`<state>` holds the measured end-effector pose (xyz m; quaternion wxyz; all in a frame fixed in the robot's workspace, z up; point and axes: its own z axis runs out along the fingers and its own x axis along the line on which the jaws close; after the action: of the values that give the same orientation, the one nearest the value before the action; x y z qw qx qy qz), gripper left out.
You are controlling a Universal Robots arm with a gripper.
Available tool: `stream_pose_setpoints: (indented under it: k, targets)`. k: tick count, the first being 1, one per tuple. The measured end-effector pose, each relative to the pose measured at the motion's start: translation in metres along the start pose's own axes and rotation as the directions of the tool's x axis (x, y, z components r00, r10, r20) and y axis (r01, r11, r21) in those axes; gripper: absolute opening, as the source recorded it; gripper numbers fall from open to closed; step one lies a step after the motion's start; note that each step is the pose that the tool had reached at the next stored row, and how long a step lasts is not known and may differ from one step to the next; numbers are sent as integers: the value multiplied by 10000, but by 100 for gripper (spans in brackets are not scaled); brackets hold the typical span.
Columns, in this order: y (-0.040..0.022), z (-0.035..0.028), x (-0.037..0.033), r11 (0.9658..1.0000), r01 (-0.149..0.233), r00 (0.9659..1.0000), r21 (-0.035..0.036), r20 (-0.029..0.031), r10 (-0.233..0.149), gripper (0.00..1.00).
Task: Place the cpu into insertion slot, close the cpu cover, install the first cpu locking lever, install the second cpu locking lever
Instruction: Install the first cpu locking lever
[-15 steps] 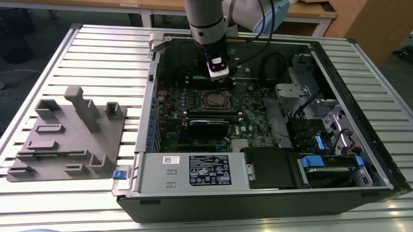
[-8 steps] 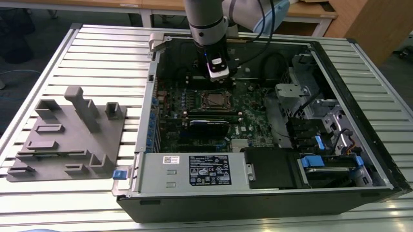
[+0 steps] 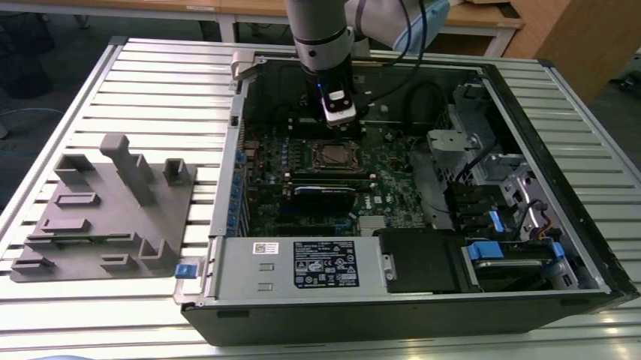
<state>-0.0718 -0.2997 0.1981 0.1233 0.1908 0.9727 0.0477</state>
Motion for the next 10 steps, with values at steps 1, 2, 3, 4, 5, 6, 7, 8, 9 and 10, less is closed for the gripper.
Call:
stream_pose_setpoints:
  k: [1, 2, 3, 4, 5, 6, 7, 8, 9, 10]
  targets:
    - [0, -4, -1, 10000, -1, 10000, 1, 0, 1, 11]
    - [2, -15, -3, 10000, -1, 10000, 1, 0, 1, 11]
    - [4, -25, -6, 10000, -1, 10000, 0, 1, 1, 11]
    - [5, -34, -8, 10000, -1, 10000, 0, 1, 1, 11]
    - [6, -38, -9, 10000, -1, 10000, -2, 2, 1, 11]
    - [6, -38, -9, 10000, -2, 10000, -3, 2, 2, 11]
    - [6, -38, -9, 10000, -1, 10000, -4, 2, 1, 11]
    - [6, -38, -9, 10000, -1, 10000, -3, 2, 1, 11]
    - [6, -39, -9, 10000, -1, 10000, -1, 1, 1, 11]
    - [8, -39, -13, 10000, 1, 10000, 1, 0, -1, 11]
